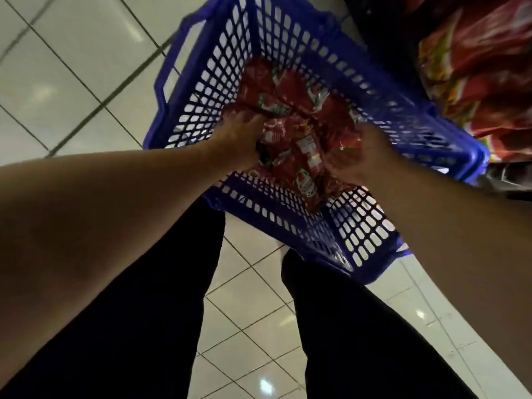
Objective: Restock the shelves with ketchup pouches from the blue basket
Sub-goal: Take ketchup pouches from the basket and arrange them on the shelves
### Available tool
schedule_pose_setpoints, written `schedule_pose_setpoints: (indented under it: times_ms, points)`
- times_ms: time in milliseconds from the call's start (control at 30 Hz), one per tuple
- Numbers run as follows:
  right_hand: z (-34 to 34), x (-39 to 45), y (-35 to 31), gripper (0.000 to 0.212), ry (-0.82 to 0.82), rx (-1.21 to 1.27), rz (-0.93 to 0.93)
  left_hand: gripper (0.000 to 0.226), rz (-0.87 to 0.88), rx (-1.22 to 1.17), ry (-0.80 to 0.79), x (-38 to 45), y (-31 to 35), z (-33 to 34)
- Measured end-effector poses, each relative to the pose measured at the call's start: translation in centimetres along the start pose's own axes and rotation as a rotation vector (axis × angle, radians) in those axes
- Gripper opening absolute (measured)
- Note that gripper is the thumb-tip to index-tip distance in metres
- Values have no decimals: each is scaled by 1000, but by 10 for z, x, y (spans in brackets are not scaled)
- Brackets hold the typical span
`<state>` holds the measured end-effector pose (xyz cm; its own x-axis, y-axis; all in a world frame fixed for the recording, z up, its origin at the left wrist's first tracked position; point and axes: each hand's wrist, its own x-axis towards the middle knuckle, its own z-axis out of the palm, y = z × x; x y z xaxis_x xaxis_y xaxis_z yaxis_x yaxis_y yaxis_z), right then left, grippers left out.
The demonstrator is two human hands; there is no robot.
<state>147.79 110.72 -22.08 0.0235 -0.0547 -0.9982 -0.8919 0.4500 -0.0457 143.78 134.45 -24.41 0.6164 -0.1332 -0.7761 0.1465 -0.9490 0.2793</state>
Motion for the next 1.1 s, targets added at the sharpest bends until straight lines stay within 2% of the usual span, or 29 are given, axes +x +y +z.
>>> schedule_pose_setpoints:
  times_ms: [133, 267, 367, 467, 567, 667, 767, 833, 933, 1000, 1100]
  points:
    - [12, 51, -11, 40, -50, 160, -64, 101, 34, 202, -11, 53, 1, 35]
    - [20, 80, -19, 40, -3, 240, -76, 105, 45, 357, 101, 82, -3, 63]
    - [20, 86, -16, 38, -42, 350, -133, 101, 82, 383, 217, 91, -5, 68]
    - [10, 75, -2, 38, -80, 362, -181, 98, 107, 347, 219, 84, -7, 57]
    - [-6, 52, 12, 38, -49, 297, -174, 88, 85, 141, 226, 66, -3, 28]
    - [-19, 19, 28, 30, -40, 170, -132, 75, 36, -199, 202, 44, 6, -12]
    - [-28, -25, 44, 39, -54, 12, -85, 54, -71, -617, 17, 10, 12, -54]
    - [-28, -63, 53, 51, -93, -59, -60, 65, -161, -926, -76, -24, 13, -79]
    - [-25, -130, 59, 51, -175, -91, -68, 83, -127, -1312, -216, -85, 21, -110]
    - [-23, -176, 63, 45, -249, -77, -102, 78, -121, -1446, -259, -127, 26, -132]
    - [-8, -250, 66, 21, -341, -40, -130, 63, -36, -1424, -277, -189, 33, -172]
